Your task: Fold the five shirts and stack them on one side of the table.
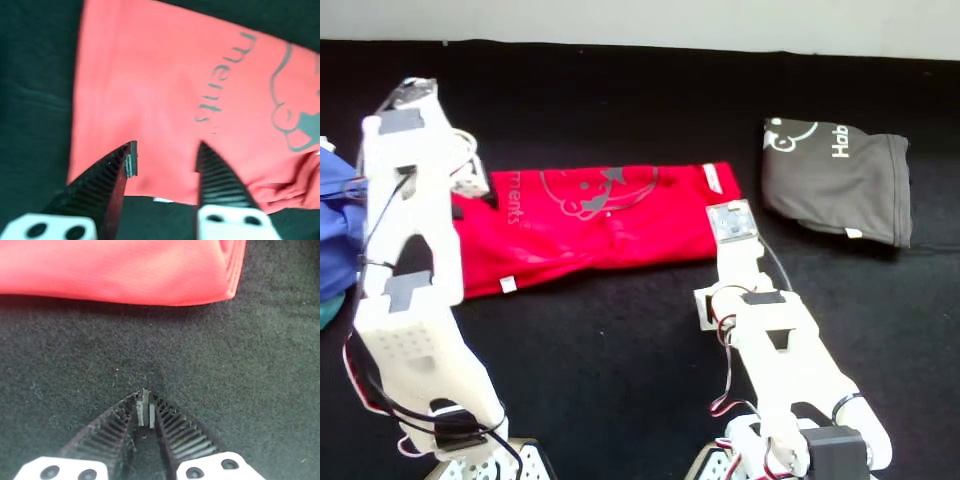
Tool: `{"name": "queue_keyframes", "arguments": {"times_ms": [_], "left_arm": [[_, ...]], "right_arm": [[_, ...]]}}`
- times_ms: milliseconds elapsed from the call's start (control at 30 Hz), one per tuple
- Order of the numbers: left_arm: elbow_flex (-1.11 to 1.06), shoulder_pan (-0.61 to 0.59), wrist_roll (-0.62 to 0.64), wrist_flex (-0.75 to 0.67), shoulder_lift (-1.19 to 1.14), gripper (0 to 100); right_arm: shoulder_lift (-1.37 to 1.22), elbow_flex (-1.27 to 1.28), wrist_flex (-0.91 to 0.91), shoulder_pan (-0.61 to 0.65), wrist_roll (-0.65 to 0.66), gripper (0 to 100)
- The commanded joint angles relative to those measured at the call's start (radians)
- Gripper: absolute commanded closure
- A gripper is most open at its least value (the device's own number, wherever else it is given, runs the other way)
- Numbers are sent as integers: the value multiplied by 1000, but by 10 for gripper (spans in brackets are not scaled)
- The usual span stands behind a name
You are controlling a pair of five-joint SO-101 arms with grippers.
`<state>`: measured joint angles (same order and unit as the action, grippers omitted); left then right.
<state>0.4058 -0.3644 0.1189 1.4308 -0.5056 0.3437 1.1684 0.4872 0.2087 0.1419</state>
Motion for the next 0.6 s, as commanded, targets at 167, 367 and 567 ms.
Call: {"name": "queue_keyframes", "arguments": {"times_ms": [167, 367, 567], "left_arm": [[260, -82, -38, 68, -162, 772], [334, -84, -40, 103, -298, 772], [361, -102, -40, 100, -367, 772]], "right_arm": [[-1, 5, -18, 13, -8, 992], [-1, 7, -18, 13, -9, 992], [-1, 7, -18, 13, -9, 992]]}}
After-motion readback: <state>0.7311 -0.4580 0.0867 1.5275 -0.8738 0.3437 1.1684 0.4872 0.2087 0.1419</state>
